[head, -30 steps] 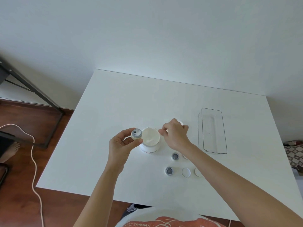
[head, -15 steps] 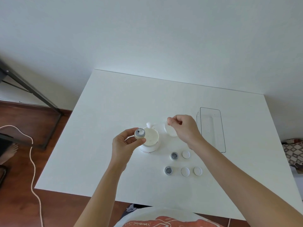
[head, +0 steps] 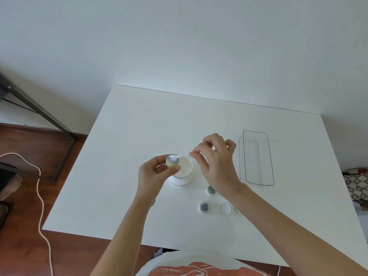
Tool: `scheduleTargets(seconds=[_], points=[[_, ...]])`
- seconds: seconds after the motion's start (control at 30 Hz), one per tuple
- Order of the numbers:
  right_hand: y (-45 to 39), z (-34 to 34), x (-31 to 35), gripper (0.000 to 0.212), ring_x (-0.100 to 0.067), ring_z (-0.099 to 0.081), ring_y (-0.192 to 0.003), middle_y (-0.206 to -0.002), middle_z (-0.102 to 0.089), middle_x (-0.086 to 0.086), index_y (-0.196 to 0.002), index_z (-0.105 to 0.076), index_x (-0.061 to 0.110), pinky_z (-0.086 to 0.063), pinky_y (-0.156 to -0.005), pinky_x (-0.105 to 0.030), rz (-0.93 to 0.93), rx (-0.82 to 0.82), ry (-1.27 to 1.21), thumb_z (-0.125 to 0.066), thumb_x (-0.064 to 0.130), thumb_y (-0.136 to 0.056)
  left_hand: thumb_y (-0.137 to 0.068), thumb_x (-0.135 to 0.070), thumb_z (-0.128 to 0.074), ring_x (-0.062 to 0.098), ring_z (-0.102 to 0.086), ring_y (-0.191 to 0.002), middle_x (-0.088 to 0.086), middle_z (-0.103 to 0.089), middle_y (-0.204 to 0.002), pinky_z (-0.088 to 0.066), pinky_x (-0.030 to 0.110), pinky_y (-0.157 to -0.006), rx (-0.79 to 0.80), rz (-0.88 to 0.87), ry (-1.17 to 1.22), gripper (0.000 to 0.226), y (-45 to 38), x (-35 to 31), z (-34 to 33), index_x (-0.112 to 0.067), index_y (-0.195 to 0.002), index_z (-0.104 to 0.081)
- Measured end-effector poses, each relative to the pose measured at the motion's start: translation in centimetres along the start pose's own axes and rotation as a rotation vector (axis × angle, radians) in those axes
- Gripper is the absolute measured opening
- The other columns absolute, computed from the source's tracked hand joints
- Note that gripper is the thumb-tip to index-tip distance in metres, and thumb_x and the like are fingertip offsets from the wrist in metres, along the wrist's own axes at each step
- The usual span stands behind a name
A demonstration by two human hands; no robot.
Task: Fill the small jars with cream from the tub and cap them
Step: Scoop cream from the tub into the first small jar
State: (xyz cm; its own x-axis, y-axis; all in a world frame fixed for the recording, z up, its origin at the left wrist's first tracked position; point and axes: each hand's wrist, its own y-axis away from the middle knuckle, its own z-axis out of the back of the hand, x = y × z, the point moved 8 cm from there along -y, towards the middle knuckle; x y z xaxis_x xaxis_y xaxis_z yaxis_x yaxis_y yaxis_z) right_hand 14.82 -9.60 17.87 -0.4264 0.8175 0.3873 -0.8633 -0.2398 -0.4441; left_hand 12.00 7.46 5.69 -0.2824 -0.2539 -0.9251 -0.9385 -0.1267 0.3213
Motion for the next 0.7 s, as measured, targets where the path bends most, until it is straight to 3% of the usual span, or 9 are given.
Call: scheduleTargets(seconds=[0.17,0.37,0.57,0.7], points=[[1.1,0.9,1.9,0.021,-0.018,-0.056,-0.072,-0.079,-0.057,0.000,-0.070,-0.067,0.019,-0.026,-0.080,-0.035,0.286,-0.115,0.177,-0.066,0.026,-0.090,-0.076,0.000,-0.082,0.018,-0.076,-0.092,0.007,-0.080,-0.100,-0.056,0.018,-0.078,-0.001,-0.007,0.012,0.030,-0.1,-0.1,0.0,-0.008,-0.104,-0.076],[1.6,1.6,1.9,0.012,-0.020,-0.059,-0.071,-0.078,-0.061,-0.001,-0.073,-0.071,0.020,-0.026,-0.080,-0.036,0.342,-0.139,0.194,-0.072,0.022,-0.086,-0.076,0.001,-0.082,0.018,-0.076,-0.091,0.007,-0.080,-0.100,-0.056,0.019,-0.078,-0.012,-0.012,0.009,0.030,-0.2,-0.3,0.1,-0.008,-0.104,-0.076],[1.5,2.2,1.4,0.012,-0.019,-0.057,-0.072,-0.080,-0.060,0.000,-0.073,-0.071,0.022,-0.024,-0.080,-0.036,0.297,-0.153,0.149,-0.073,0.021,-0.085,-0.075,0.003,-0.082,0.017,-0.076,-0.091,0.007,-0.080,-0.099,-0.056,0.018,-0.077,-0.018,-0.011,0.018,0.031,-0.3,-0.3,0.3,-0.008,-0.104,-0.076],[1.1,2.3,-0.8,0.019,-0.014,-0.051,-0.076,-0.085,-0.053,0.002,-0.076,-0.069,0.023,-0.021,-0.081,-0.031,0.048,-0.145,0.030,-0.060,0.029,-0.091,-0.075,0.003,-0.083,0.015,-0.076,-0.094,0.004,-0.080,-0.099,-0.055,0.016,-0.077,-0.028,-0.003,0.010,0.033,-0.4,-0.2,0.5,-0.009,-0.104,-0.075]])
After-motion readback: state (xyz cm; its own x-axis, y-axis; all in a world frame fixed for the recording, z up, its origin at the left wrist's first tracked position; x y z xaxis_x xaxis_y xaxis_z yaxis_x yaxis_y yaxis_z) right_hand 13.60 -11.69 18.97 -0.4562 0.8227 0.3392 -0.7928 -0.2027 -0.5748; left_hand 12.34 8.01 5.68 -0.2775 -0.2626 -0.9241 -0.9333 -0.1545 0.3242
